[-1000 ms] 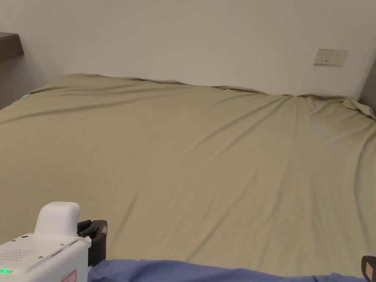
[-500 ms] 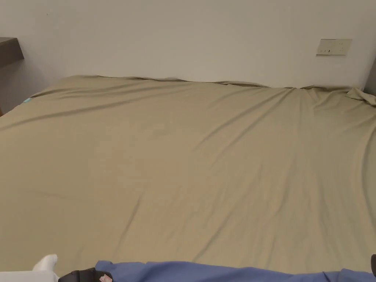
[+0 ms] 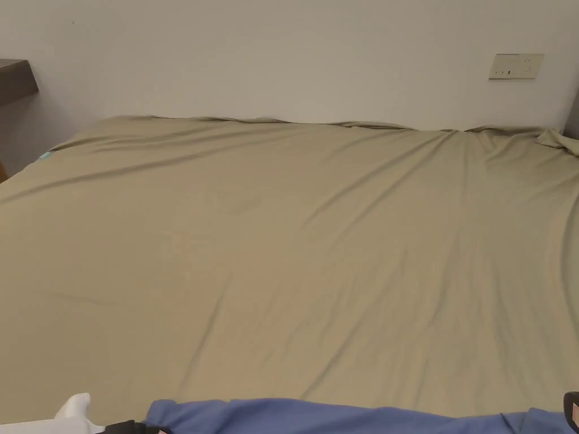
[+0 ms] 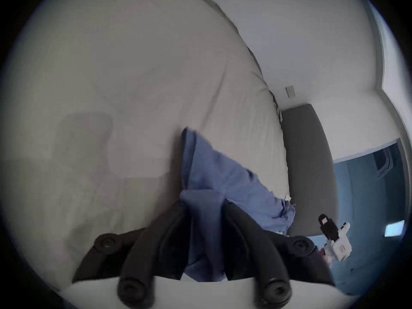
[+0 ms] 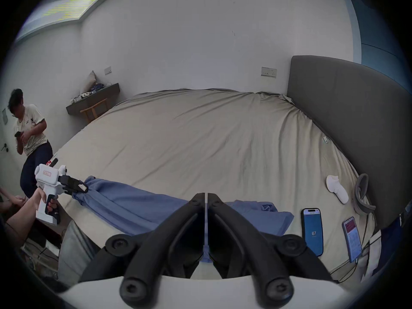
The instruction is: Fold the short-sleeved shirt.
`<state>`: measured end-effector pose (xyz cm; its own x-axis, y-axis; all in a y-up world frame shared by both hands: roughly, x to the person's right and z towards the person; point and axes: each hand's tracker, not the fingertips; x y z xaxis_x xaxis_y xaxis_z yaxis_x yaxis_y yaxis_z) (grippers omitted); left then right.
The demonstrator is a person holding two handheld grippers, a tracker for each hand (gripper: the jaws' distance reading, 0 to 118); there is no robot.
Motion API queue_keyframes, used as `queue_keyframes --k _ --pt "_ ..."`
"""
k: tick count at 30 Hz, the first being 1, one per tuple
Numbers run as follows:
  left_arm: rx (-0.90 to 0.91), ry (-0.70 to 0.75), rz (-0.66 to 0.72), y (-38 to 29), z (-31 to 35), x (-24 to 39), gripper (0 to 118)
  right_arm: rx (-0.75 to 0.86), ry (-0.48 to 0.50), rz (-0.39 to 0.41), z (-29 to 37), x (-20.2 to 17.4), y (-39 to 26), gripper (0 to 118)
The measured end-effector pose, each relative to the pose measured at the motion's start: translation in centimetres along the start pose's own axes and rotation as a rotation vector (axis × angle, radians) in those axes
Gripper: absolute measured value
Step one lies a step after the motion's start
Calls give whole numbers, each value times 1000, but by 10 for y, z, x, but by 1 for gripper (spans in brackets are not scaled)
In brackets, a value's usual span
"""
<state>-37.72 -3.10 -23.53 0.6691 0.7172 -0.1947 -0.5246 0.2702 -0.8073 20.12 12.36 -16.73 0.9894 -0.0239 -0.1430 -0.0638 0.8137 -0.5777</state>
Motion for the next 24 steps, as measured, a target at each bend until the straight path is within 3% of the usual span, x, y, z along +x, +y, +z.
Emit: queue_keyframes --k 8,10,15,20,21,22,23,24 --pt "41 26 -402 -14 24 152 18 39 -20 -7 15 11 4 4" --pt "18 -26 -472 -28 12 189 18 45 -23 -8 17 13 3 4" --pt "-133 -111 -596 -65 -56 248 18 42 -30 -28 19 24 -3 4" --pt "-281 -134 -603 -104 -136 267 18 31 -59 -49 25 37 -11 4" --pt "-298 -107 -586 -107 -149 264 25 30 -64 -51 26 40 -12 4" --pt "-333 -70 -550 -108 -163 259 47 28 -68 -54 27 42 -13 4" --pt "-350 -27 -493 -108 -175 252 80 26 -74 -59 28 45 -15 4" --pt "-372 11 -430 -106 -183 246 100 23 -80 -65 29 47 -17 4"
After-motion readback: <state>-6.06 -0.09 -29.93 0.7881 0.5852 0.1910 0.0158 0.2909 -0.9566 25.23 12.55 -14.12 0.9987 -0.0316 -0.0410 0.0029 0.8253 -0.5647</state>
